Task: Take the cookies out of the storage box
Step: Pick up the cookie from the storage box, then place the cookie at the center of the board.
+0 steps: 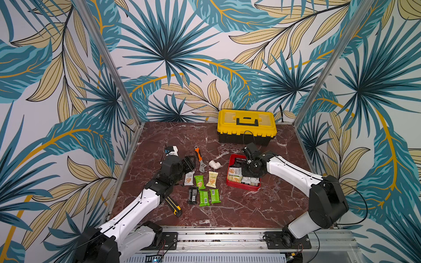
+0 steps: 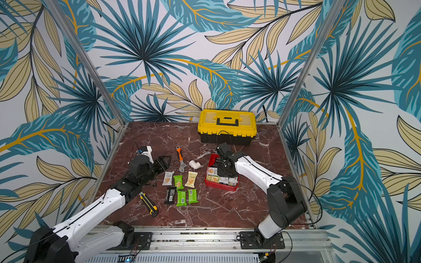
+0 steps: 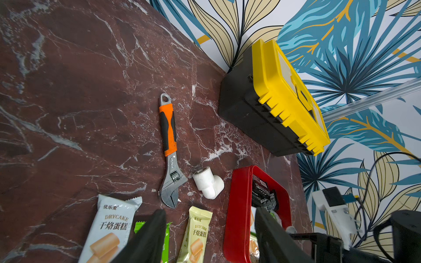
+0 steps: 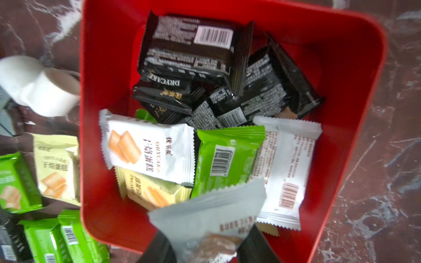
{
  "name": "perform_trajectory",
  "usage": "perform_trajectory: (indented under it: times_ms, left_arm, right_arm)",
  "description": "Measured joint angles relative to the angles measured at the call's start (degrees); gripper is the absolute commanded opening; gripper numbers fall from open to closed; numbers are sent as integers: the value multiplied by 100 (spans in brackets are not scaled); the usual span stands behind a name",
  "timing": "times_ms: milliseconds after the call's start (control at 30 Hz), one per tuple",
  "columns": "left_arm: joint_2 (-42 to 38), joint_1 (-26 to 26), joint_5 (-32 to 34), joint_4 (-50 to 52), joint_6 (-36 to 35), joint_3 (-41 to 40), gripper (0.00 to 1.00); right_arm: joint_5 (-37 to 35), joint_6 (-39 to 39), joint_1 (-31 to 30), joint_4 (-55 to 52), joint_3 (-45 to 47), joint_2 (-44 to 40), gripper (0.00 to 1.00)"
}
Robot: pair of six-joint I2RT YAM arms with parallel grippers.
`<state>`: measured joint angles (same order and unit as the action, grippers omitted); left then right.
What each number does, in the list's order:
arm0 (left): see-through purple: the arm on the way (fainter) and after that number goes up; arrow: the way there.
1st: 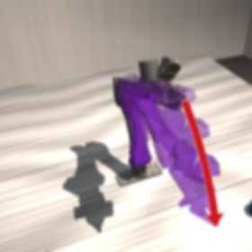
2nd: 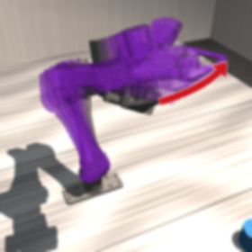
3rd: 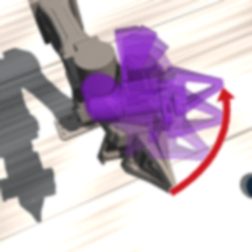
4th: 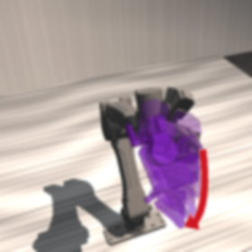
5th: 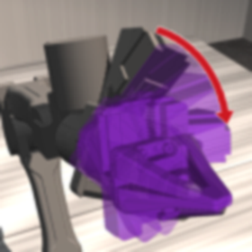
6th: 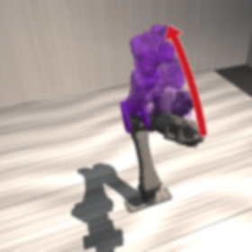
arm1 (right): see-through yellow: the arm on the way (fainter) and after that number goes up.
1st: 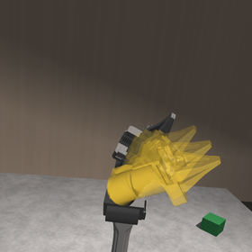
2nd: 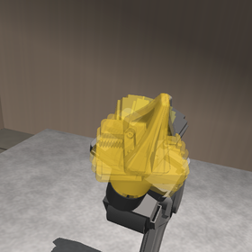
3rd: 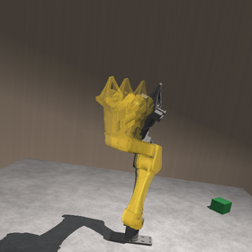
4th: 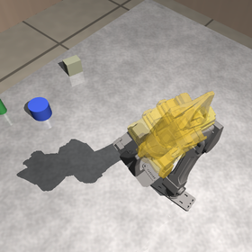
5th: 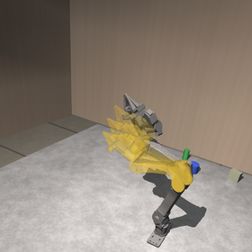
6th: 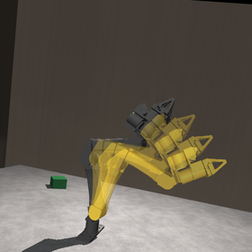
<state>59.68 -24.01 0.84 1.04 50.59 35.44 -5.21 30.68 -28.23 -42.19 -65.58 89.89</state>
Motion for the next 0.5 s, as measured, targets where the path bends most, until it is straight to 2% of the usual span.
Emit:
perform_trajectory:
  times_ms: [233,500]
  left_arm:
    - [0,0,2,-50,7,-42,66]
    - [0,0,4,-61,76,-142,66]
  right_arm:
    - [-61,85,-286,-308,-315,-474,40]
    - [-81,662,-1600,-487,-319,-654,39]
